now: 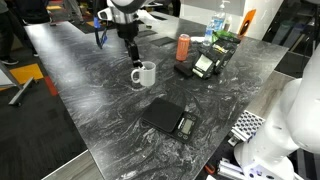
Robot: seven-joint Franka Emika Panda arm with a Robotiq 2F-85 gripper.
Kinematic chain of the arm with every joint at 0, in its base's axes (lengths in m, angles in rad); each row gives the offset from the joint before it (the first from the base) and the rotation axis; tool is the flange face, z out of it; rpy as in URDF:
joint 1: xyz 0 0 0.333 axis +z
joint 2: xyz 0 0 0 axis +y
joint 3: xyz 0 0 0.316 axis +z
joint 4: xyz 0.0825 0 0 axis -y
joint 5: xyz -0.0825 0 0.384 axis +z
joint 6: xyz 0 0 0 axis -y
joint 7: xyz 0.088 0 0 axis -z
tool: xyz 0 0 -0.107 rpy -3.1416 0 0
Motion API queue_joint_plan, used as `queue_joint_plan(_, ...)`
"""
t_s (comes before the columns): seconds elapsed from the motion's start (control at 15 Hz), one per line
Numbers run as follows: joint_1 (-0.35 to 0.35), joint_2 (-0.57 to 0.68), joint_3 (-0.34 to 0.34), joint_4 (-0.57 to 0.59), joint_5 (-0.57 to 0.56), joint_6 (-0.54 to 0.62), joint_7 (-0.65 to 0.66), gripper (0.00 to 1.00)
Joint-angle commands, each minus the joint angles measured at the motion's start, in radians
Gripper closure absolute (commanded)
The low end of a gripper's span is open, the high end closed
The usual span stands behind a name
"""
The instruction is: Pick up the marker from the counter and put it in the mug then move the mug to the left.
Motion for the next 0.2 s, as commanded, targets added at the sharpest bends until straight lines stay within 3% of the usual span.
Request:
queue_joint_plan(0.0,-0.008,-0.067,-0.001,-0.030,0.026,0.013,-0.023,0.00)
queue_joint_plan(0.13,-0.008,-0.082,-0.005,-0.028,0.029,0.017,-0.030,0.00)
